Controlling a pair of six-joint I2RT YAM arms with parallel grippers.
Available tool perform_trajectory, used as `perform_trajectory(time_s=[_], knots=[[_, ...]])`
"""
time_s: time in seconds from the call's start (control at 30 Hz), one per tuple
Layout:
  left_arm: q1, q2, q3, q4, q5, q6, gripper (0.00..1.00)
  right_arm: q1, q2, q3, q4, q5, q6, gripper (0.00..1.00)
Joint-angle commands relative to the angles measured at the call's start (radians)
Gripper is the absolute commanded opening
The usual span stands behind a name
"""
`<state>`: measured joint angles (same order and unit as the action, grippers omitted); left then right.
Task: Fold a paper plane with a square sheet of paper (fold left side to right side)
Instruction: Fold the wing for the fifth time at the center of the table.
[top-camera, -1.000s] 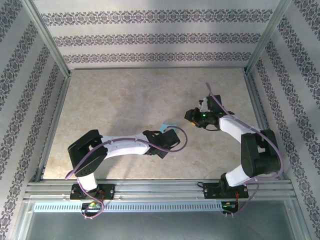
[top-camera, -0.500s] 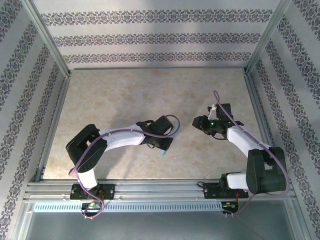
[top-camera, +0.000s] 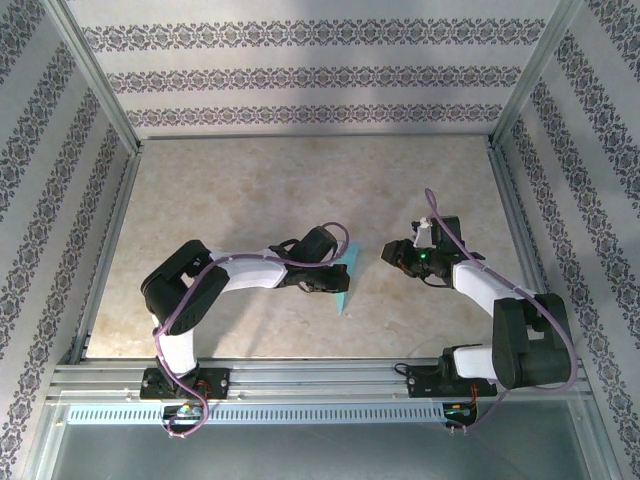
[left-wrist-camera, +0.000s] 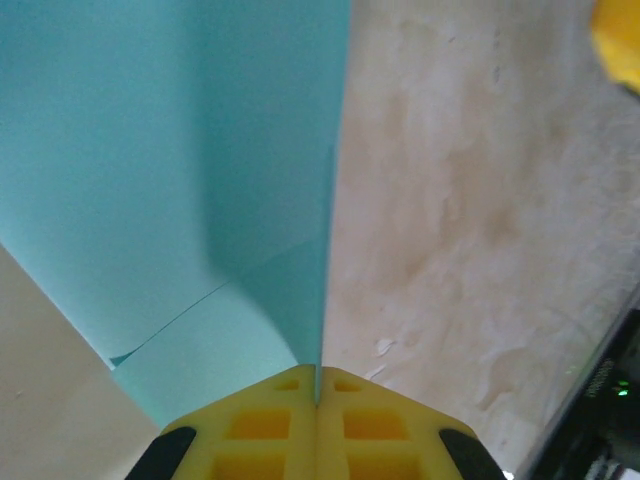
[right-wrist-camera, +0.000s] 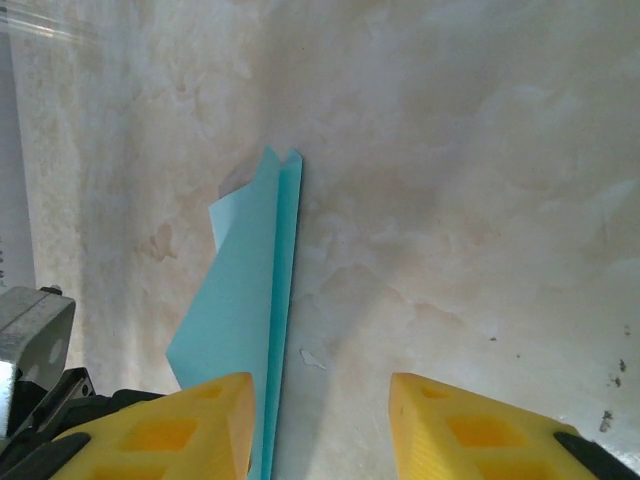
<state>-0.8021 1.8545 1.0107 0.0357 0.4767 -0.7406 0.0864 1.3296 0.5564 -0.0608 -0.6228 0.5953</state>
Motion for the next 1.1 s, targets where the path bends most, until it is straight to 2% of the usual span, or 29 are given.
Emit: perform_trajectory(time_s=[0.0,0.27,0.57,1.07], knots=[[0.024,0.021,-0.035,0.154,0.060,-0.092,0.00,0.023,0.006,-0.022,0.071,-0.025,0.033,0.40],[0.045,0.046,-0.096,0.326,0.101,-0.189,0.00,0.096,0.061,-0.025,0.187,-0.015,0.114,0.37],[0.060,0.073,-0.153,0.497,0.129,-0.281,0.00,0.165,0.134,-0.004,0.261,0.048,0.182,0.39],[0.072,0.061,-0.186,0.549,0.130,-0.303,0.00,0.217,0.219,0.020,0.353,0.054,0.217,0.41]])
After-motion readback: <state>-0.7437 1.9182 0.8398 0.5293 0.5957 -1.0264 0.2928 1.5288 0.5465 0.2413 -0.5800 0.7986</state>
